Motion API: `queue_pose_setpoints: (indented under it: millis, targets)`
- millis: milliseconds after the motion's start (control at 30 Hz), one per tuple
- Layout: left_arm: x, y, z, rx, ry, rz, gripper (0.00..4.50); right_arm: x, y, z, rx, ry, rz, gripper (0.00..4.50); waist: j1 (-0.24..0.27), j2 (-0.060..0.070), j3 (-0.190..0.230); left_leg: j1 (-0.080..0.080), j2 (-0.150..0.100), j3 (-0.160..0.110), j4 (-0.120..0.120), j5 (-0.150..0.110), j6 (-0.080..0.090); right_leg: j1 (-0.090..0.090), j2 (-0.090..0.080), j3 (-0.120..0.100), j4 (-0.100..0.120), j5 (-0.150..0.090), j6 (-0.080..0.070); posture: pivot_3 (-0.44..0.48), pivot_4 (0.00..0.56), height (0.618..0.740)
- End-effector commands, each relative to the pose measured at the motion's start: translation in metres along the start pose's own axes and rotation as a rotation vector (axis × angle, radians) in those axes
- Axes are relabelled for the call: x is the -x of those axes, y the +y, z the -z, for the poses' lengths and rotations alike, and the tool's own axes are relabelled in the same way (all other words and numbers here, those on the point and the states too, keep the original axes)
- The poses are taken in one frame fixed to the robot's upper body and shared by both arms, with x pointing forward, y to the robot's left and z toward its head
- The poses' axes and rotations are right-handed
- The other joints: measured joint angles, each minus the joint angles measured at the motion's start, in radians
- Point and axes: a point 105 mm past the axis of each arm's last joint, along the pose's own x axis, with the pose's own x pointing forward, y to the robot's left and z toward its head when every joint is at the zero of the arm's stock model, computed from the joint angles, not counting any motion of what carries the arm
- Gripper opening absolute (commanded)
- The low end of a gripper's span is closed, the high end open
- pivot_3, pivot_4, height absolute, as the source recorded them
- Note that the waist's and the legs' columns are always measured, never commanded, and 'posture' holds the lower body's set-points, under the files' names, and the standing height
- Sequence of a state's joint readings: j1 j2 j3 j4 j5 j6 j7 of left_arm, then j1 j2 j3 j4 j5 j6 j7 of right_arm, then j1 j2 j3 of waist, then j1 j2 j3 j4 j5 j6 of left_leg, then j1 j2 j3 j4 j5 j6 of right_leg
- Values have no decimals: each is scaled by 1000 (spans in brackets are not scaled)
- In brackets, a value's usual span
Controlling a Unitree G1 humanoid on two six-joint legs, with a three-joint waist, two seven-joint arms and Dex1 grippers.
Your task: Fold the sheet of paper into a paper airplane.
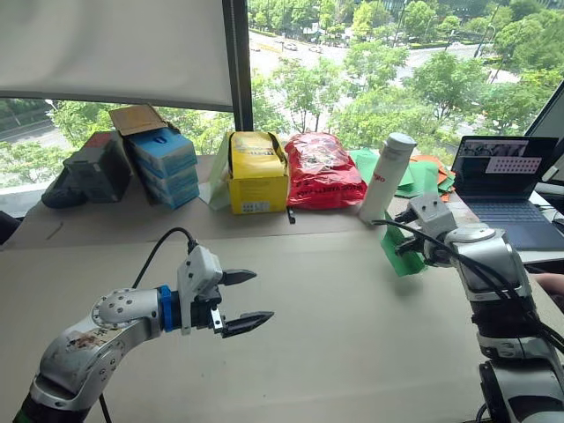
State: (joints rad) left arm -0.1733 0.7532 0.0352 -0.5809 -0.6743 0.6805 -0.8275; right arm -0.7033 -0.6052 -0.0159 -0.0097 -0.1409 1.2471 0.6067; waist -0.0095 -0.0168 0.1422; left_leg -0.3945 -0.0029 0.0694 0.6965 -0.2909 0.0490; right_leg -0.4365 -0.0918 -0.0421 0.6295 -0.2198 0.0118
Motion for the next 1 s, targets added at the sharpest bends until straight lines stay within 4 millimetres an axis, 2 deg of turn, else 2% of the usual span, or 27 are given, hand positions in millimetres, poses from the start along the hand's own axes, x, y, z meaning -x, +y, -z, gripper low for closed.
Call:
queue_pose_setpoints:
  millis: [33,300,400,567,700,733,800,867,933,1000]
  targets:
    - [-2,-6,-11,-37,-27,26,4500,5,-11,2,-49,-8,60,45,0,0,0,0,0,0,0,0,0,0,0,0,0,0,0,0,150,740]
    - [-3,-5,-14,-44,-28,36,4500,3,-12,12,-86,17,74,45,-1,0,0,0,0,1,0,0,0,0,2,0,0,0,0,0,150,740]
    - [-3,-6,-14,-37,-29,43,4500,4,-12,11,-105,4,75,883,-1,0,0,0,0,1,0,0,0,0,2,0,0,0,0,0,150,740]
    - [-2,-5,-14,-34,-32,43,4500,11,-16,3,-124,-44,73,2601,-1,0,0,0,0,1,0,0,0,0,2,0,0,0,0,0,150,740]
    - [1,0,-10,-22,-34,19,4500,28,-6,-27,-145,-212,-28,4070,-1,0,0,0,0,1,0,0,0,0,2,0,0,0,1,0,150,740]
    - [2,3,-9,-13,-38,0,4500,34,-1,-36,-119,-280,-68,4318,-1,0,0,0,0,1,0,0,0,0,2,0,0,0,1,0,150,740]
    - [6,10,-3,14,-43,-47,4500,43,10,-44,-44,-384,-114,4465,-1,0,0,1,0,1,0,0,0,0,2,0,0,0,1,0,150,740]
    - [10,20,5,38,-53,-122,4500,56,40,-47,28,-493,-274,4465,0,0,0,1,0,1,0,0,0,0,2,0,0,0,1,0,150,740]
    - [15,36,15,50,-67,-243,4500,63,60,-40,14,-569,-385,4465,1,0,0,3,1,1,0,0,1,2,3,0,-1,0,1,0,150,740]
    - [21,48,24,79,-103,-348,4500,61,72,-27,67,-595,-394,4465,3,0,0,5,1,0,-1,-1,3,5,2,0,-3,0,1,0,150,740]
